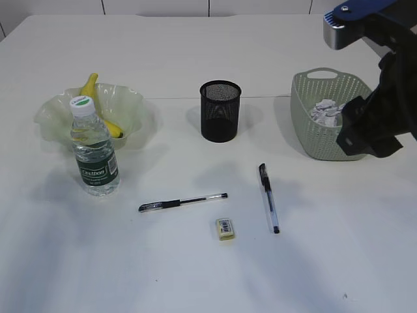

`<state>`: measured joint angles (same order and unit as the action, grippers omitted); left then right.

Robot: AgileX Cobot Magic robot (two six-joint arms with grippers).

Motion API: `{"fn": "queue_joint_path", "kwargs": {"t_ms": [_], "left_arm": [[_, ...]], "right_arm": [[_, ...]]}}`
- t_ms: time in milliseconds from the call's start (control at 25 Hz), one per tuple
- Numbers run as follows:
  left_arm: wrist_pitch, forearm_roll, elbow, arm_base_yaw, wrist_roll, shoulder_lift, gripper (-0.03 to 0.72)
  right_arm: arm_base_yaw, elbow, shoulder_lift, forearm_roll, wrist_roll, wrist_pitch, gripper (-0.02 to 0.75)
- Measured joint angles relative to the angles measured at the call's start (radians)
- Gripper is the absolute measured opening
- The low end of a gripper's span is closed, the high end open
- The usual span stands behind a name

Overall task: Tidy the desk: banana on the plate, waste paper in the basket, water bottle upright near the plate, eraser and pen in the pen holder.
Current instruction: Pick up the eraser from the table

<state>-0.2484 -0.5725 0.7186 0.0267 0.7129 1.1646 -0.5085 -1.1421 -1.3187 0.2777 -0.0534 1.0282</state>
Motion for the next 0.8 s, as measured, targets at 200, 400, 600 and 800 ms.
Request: {"fn": "queue_joint_path", "kwargs": {"t_ms": [200, 400, 600, 800], "left_arm": [[-0.172, 0.275, 0.000, 0.000, -0.293, -0.008, 0.561], [-0.343, 0.519, 0.000, 0.000, -0.573, -0.008, 0.561], [-0.497, 0.617, 0.000, 0.000, -0.691, -0.008, 0.561], [-0.595, 0.728, 0.000, 0.000, -0.802, -0.037, 0.559]], "right_arm": [[0.000, -0.008, 0.000, -0.002, 0.000, 0.015, 0.549], [0.000, -0.062, 0.000, -0.004, 0.010, 0.040, 0.549], [0.000, -0.127, -0.004, -0.045, 0.093, 0.079, 0.549], [-0.002, -0.212, -0.078, -0.105, 0.178, 0.153, 0.549]]}}
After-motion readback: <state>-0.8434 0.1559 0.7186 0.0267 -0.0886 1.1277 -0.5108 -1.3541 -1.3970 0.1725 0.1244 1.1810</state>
